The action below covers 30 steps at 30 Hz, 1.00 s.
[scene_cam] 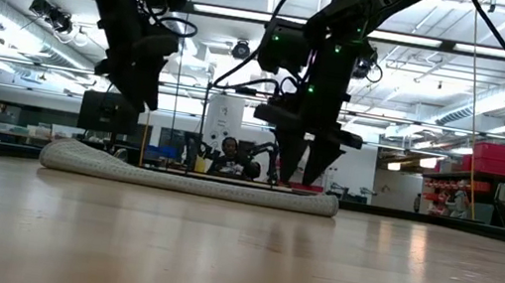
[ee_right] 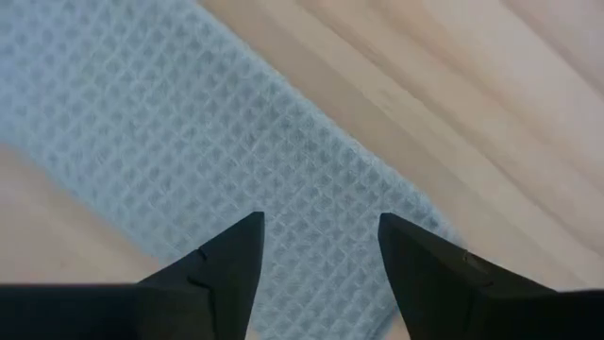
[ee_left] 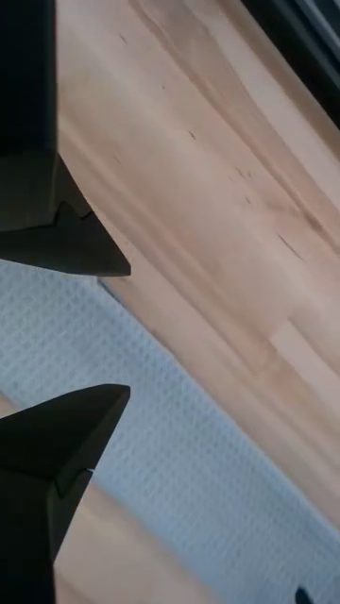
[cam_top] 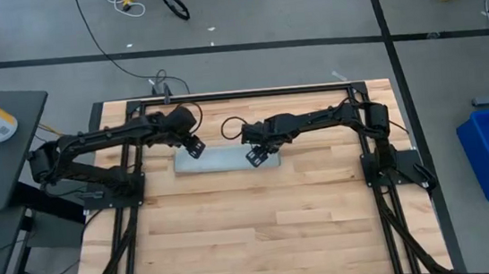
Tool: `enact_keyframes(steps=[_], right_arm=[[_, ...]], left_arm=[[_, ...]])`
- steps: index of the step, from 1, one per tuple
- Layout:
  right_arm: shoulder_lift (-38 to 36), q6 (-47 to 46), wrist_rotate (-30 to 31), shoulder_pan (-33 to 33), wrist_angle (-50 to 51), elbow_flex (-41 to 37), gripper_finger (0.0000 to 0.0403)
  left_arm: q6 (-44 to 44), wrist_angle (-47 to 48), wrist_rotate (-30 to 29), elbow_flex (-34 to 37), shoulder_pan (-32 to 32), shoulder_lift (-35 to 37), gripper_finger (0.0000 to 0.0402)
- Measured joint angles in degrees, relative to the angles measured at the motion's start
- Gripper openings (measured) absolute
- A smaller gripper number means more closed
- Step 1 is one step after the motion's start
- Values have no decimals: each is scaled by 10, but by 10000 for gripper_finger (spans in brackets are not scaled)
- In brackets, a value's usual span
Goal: Fold microfiber towels
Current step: Fold the gray microfiber towel
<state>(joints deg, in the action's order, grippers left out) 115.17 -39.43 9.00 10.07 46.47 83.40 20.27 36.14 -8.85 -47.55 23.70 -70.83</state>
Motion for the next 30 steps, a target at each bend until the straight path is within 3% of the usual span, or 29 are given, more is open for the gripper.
enact_keyframes(steps=[6, 13, 24, 30], right_arm=[[-4, -60, 16, 2, 6, 0, 210], [-5, -68, 28, 8, 40, 0, 230], [-5, -83, 15, 7, 110, 0, 218], [-5, -109, 5, -6, 122, 0, 230]], left_arm=[[-34, 4, 19, -9, 0, 0, 206], [-47, 12, 34, -9, 0, 0, 206], [-49, 17, 36, -9, 0, 0, 206], [-58, 17, 36, -9, 0, 0, 206]])
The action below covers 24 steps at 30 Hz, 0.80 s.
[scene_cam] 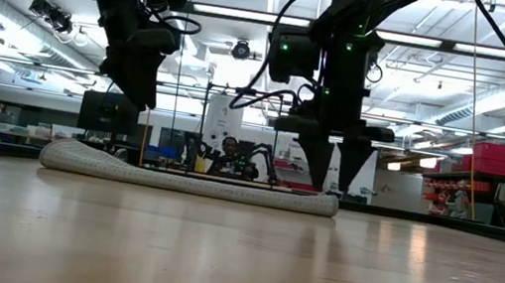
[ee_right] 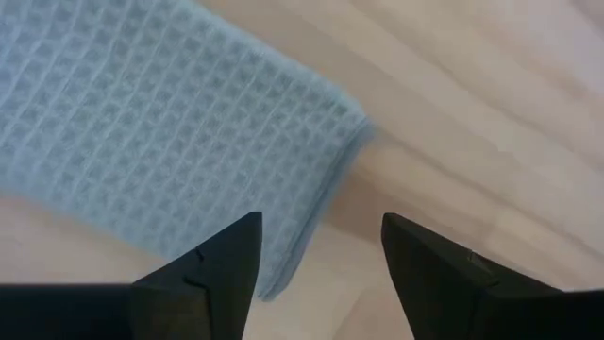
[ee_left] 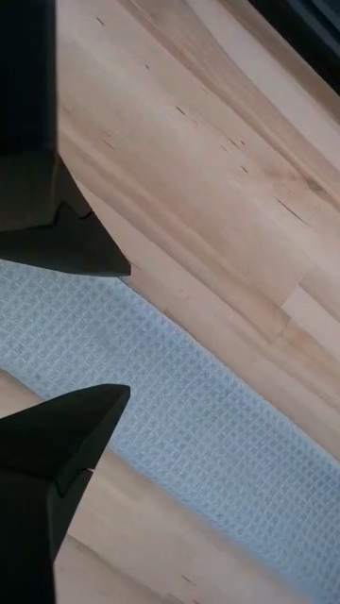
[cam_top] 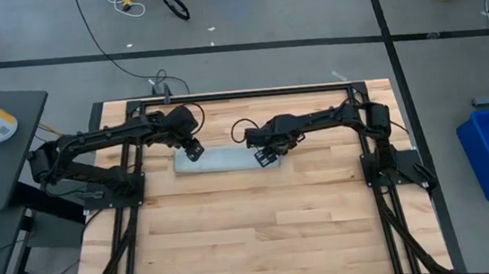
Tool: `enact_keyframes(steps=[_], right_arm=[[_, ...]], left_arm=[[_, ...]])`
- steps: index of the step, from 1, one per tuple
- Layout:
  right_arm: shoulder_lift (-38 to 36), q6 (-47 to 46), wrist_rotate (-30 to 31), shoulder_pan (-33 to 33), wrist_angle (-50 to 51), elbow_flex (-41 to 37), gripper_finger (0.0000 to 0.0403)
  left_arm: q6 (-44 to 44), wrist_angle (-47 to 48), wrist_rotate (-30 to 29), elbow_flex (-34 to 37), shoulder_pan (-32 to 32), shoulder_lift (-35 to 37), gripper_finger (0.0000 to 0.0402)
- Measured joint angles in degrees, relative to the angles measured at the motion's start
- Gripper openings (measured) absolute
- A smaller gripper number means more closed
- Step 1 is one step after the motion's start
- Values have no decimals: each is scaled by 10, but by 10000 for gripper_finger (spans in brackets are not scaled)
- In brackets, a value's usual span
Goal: Fold microfiber towels
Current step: Fold the gray microfiber towel
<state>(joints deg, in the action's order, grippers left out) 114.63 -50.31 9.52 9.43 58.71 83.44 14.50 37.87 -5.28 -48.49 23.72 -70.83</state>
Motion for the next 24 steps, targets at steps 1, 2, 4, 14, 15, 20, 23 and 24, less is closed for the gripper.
enact_keyframes(steps=[1, 2, 4, 14, 15, 20, 23, 24], right_arm=[[0, -6, -4, -1, 0, 0, 231], [0, -12, -6, -5, 0, 0, 230], [0, -22, -6, -9, 0, 0, 227], [0, -42, -21, -17, 2, 0, 228], [0, -42, -21, -18, 3, 0, 230], [0, -42, -21, -18, 10, 0, 226], [0, -42, -20, -19, 11, 0, 221], [0, -42, -20, -19, 11, 0, 221]], left_arm=[[-2, 1, 1, 0, 0, 0, 206], [-3, 2, 1, 0, 0, 0, 206], [-2, 9, 2, 0, 0, 0, 206], [12, 67, 24, 0, 0, 0, 206], [17, 76, 24, 0, 0, 0, 206], [18, 142, 24, 0, 0, 13, 206], [19, 184, 20, 0, 0, 29, 206], [17, 197, 19, 0, 0, 36, 206]])
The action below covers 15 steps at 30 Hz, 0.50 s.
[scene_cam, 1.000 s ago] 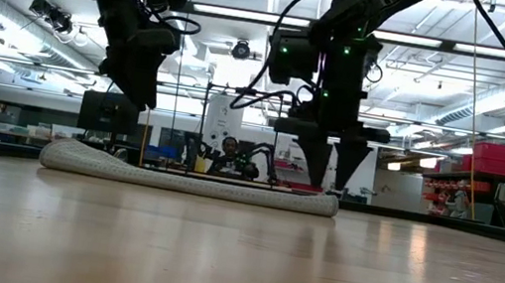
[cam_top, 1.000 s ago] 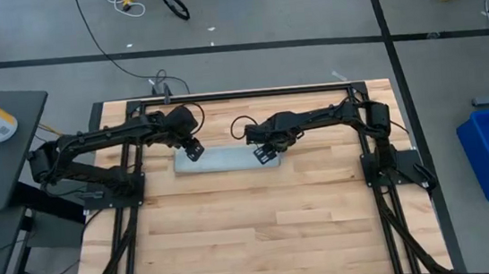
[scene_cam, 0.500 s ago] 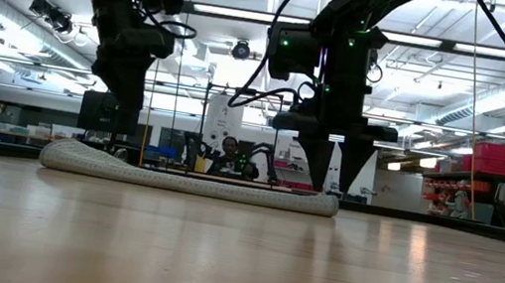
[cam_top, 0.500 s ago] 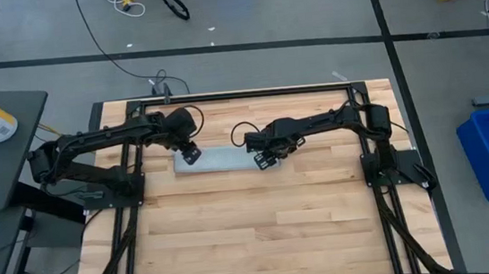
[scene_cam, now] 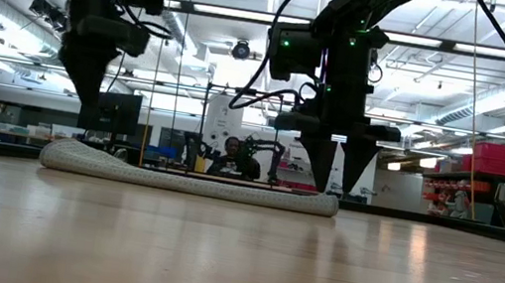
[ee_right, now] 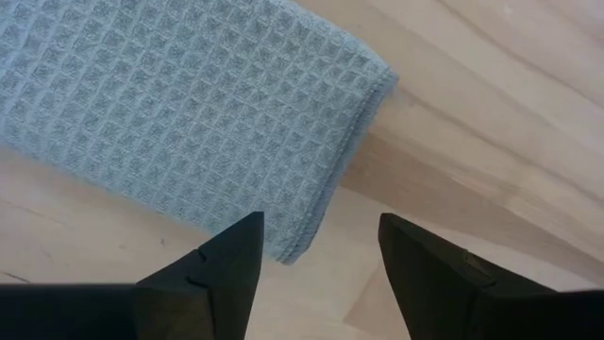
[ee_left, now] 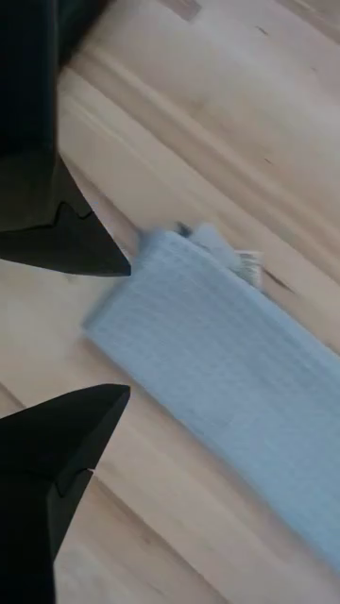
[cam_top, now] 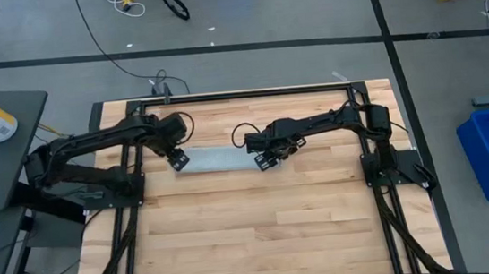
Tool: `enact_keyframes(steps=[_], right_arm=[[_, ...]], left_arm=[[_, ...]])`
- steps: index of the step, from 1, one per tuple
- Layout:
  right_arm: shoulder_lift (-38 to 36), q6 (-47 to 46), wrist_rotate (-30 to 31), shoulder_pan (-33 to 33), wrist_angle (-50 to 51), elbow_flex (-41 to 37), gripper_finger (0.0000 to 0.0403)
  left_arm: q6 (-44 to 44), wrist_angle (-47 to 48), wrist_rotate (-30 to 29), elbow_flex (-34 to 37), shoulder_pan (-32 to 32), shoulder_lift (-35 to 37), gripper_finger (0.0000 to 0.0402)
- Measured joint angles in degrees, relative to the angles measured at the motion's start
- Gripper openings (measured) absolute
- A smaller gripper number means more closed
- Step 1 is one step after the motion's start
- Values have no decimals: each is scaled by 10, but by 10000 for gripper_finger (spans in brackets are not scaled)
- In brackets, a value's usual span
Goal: Fold microfiber towels
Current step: Fold the gray microfiber towel
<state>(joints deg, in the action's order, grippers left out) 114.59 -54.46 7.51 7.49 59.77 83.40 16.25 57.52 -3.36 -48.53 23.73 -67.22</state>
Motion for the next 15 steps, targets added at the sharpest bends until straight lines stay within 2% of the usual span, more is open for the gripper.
enact_keyframes(steps=[6, 15], right_arm=[[0, 0, 7, -1, 0, 0, 230], [0, 0, 15, -4, 3, 0, 214]], left_arm=[[-1, 33, 0, 12, 0, 39, 206], [26, 23, 31, 100, 0, 62, 187]])
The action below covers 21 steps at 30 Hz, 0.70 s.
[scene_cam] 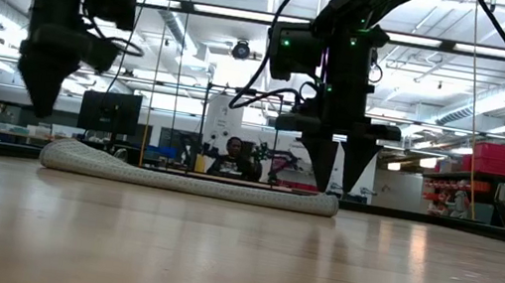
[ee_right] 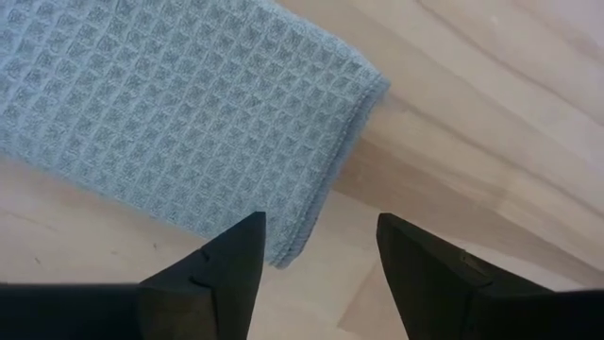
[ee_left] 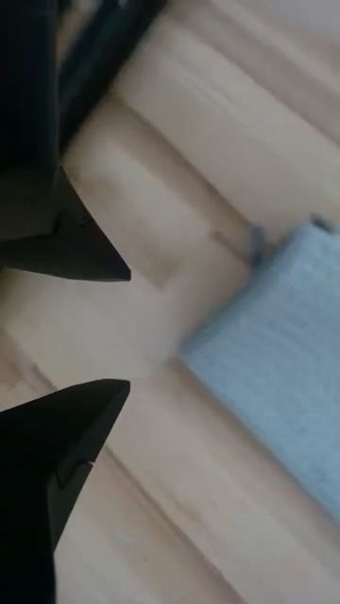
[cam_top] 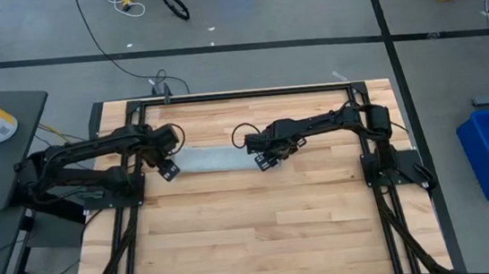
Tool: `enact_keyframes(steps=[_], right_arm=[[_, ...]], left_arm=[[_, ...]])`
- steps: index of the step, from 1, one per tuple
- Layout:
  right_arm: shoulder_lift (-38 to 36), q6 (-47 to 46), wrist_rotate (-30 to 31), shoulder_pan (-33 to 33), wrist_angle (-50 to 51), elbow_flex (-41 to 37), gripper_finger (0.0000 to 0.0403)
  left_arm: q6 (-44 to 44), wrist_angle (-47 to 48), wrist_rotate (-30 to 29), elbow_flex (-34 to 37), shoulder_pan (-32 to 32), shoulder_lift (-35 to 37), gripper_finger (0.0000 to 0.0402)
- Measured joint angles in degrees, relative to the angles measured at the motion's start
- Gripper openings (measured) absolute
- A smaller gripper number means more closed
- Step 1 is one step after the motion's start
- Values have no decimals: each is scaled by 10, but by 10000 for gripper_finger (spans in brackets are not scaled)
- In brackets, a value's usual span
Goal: Fold microfiber towels
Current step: Fold the gray microfiber towel
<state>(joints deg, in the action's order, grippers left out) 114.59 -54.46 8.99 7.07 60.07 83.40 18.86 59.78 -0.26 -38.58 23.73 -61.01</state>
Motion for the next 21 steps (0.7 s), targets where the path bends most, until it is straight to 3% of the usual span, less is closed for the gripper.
enact_keyframes(steps=[7, 13, 21], right_arm=[[0, 0, 0, -3, 1, 0, 227], [0, 0, 3, -3, 2, 0, 218], [0, 1, 4, -3, 4, 0, 219]], left_arm=[[2, -39, -30, 1, 0, -14, 171], [26, -60, 27, 24, 9, -63, 159], [33, -91, 22, 33, 12, -115, 165]])
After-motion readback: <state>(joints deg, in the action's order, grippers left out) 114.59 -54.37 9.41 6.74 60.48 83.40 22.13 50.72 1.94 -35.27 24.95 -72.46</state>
